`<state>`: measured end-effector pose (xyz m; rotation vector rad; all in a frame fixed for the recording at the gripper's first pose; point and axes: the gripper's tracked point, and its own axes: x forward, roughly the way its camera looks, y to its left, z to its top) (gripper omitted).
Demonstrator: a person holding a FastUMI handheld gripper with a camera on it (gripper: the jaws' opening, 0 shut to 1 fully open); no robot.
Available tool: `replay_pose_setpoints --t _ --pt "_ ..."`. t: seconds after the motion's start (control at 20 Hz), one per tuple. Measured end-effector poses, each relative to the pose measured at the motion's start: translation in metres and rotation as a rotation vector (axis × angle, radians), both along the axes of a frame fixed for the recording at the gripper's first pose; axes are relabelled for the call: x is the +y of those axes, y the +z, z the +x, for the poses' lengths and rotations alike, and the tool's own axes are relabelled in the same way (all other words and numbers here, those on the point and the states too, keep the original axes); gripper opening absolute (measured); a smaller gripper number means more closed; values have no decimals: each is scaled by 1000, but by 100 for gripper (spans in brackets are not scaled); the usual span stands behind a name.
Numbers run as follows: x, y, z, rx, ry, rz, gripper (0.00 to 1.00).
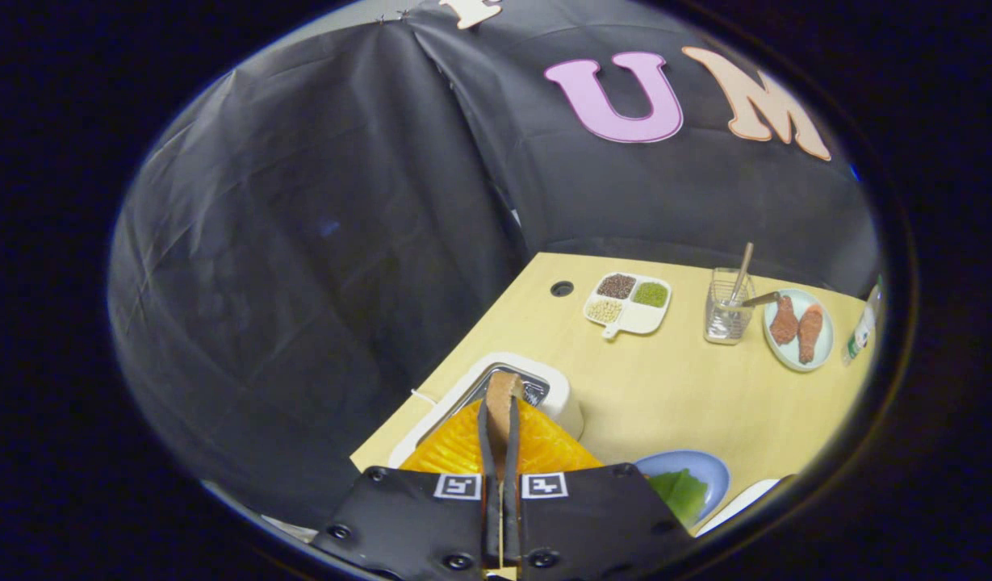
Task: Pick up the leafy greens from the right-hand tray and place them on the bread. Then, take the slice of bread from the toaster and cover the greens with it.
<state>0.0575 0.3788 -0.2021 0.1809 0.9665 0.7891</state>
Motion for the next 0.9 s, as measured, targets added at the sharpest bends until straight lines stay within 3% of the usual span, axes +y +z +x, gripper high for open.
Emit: replay_pose_setpoints --t 0.45,0.9 --pt "-37 22 8 -15 -54 64 4" --pt "-91 -9 5 39 -143 46 4"
